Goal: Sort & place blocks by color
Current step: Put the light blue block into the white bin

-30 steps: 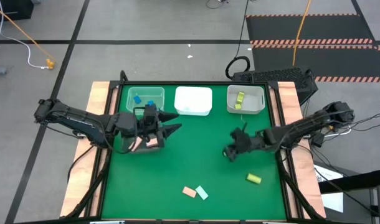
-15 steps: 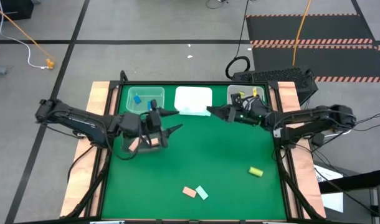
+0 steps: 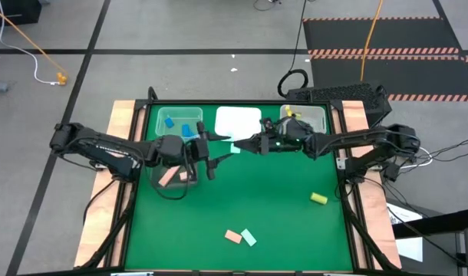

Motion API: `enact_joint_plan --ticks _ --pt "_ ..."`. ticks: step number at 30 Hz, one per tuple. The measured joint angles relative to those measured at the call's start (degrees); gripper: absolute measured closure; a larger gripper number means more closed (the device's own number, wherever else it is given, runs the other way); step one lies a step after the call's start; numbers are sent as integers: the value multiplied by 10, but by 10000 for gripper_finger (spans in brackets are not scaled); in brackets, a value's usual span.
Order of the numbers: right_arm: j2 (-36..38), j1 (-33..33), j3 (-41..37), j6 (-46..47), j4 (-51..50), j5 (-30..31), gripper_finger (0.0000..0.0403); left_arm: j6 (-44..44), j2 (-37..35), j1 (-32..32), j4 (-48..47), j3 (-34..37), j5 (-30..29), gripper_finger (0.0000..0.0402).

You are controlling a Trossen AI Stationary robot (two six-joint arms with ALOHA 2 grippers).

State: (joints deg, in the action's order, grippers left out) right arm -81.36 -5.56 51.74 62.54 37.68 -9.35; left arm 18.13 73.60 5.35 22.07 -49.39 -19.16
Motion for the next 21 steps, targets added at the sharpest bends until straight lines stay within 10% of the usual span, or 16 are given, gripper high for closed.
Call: enact_joint_plan --ticks 11,21 --pt "-76 -7 71 14 4 -74 285 -29 10 -31 -19 0 94 164" --pt "-77 -20 72 31 -9 -74 266 -25 10 -35 -27 0 88 262"
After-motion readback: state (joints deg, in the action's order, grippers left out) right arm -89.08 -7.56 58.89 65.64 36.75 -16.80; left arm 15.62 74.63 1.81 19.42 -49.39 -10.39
